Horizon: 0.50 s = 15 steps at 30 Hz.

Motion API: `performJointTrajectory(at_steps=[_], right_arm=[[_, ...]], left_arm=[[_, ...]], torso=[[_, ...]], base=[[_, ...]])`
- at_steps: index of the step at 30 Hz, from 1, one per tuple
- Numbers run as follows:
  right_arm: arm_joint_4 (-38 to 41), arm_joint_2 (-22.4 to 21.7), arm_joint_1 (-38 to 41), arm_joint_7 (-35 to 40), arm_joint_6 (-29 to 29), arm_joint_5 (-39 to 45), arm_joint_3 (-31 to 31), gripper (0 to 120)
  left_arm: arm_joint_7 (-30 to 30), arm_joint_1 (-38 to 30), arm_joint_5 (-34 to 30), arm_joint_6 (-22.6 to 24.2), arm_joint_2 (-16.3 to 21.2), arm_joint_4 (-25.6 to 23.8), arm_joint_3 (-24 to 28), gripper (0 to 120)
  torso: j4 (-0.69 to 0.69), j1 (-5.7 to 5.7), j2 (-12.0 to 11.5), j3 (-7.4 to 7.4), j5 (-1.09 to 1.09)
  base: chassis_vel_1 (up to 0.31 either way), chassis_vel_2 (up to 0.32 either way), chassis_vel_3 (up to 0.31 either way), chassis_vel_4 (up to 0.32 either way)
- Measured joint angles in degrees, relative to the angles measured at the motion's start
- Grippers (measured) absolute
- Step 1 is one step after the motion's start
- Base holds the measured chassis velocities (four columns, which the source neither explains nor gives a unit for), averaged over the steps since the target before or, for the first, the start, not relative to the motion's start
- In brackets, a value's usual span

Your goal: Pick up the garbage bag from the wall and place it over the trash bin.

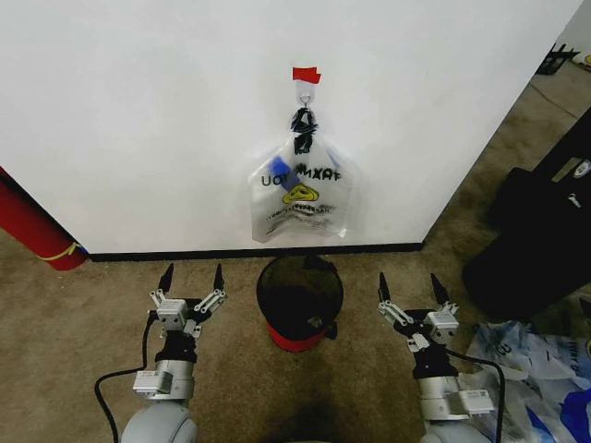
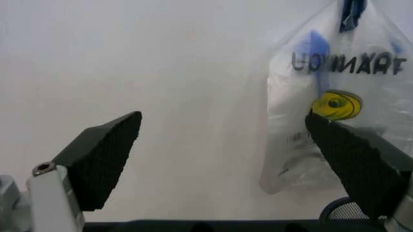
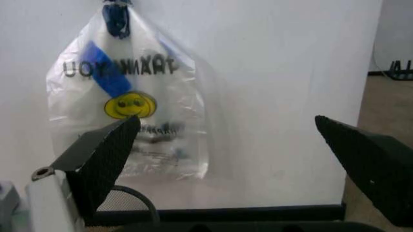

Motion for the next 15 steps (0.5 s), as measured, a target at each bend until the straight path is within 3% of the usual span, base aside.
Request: performJointTrajectory(at_steps=[9, 15], right_arm=[[-0.3, -1.0, 2.8, 0.0, -2.2, 0.8, -0.6, 100], [-2.3, -3.9, 10.0, 1.0, -6.9, 6.9, -2.9, 100]], left_arm=[[0.0, 0.4, 0.2, 0.0, -0.5, -0.3, 0.0, 100], [-0.1, 1.0, 0.2, 0.1, -0.4, -0.7, -0.2, 100]], torso=[[0.00, 0.00, 0.0, 0.00, 0.00], [0.00, 0.00, 0.0, 0.00, 0.01]], base=[[0.000, 0.000, 0.000, 0.000], [0.000, 0.000, 0.000, 0.000]])
